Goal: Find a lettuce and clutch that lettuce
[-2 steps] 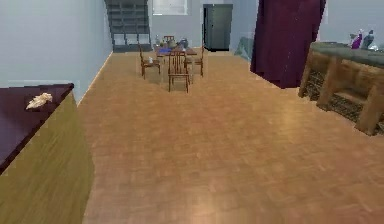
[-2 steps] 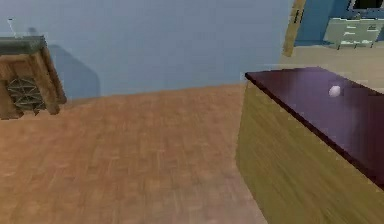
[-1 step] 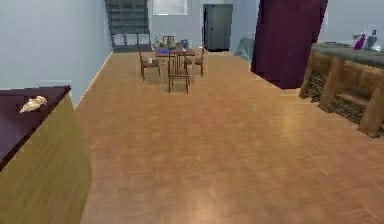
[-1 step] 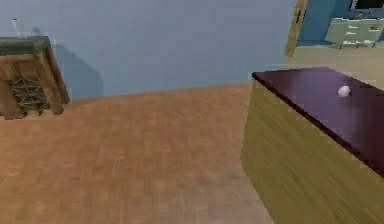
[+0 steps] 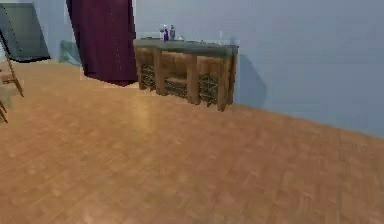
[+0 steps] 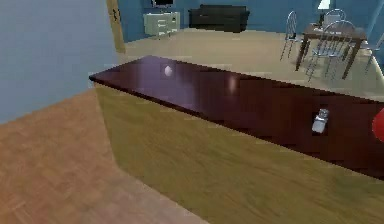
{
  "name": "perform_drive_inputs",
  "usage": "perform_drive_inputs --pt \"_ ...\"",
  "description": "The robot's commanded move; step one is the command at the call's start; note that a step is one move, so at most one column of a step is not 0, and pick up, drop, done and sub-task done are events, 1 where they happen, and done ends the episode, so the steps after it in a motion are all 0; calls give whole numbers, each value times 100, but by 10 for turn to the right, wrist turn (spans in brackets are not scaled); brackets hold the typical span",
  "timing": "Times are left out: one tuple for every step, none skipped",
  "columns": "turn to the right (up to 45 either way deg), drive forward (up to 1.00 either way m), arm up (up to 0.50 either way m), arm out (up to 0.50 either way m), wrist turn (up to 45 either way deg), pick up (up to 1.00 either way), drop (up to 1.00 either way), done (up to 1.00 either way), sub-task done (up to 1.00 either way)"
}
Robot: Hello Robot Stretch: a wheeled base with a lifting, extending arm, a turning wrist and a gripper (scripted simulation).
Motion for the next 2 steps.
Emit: perform_drive_inputs --pt "450 0 0 0 0 0 0 0 0" --pt "450 0 0 0 0 0 0 0 0"
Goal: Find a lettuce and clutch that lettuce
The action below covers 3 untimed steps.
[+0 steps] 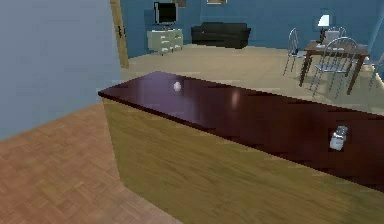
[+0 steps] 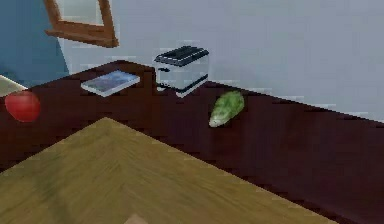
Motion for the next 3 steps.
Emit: perform_drive_inputs --pt "90 0 0 0 0 0 0 0 0" --pt "0 0 50 0 0 0 0 0 0" --pt "0 0 38 0 0 0 0 0 0"
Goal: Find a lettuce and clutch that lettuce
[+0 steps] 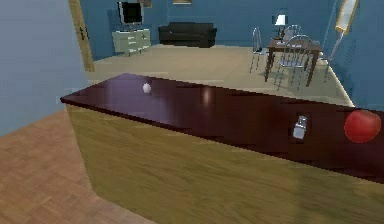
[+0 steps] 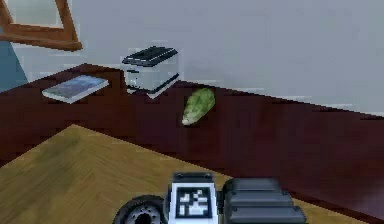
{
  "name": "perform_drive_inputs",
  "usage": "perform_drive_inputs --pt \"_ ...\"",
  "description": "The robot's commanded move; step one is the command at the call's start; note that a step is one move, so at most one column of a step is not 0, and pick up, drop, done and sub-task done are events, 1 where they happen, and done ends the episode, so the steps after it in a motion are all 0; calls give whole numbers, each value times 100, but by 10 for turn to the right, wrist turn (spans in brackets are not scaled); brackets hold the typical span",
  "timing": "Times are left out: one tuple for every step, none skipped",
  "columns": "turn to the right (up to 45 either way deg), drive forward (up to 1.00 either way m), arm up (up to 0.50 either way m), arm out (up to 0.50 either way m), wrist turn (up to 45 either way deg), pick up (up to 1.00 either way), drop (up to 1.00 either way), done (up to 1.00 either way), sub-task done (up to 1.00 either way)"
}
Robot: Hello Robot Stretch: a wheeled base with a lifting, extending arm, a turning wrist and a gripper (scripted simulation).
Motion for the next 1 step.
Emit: perform_drive_inputs --pt "0 0 0 36 0 0 0 0 0"
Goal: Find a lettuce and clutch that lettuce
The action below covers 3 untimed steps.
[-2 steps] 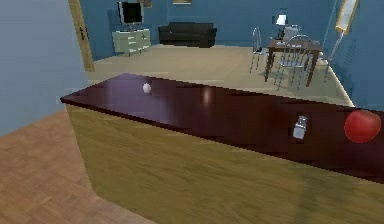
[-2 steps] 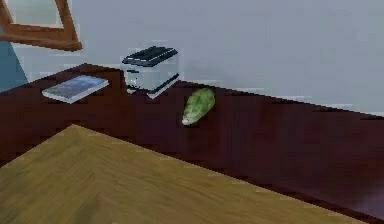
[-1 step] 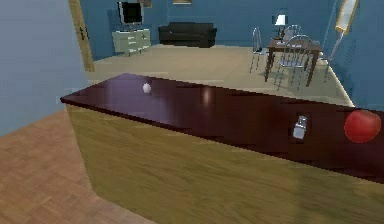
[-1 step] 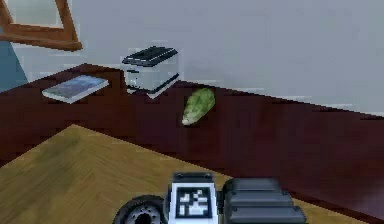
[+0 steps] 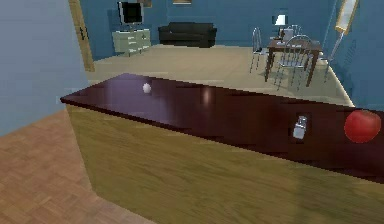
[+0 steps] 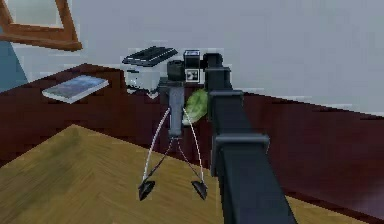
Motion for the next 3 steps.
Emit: perform_drive_inputs --pt "0 0 0 0 450 0 0 0 0" --pt "0 0 0 0 450 0 0 0 0" --pt "0 0 0 0 450 0 0 0 0"
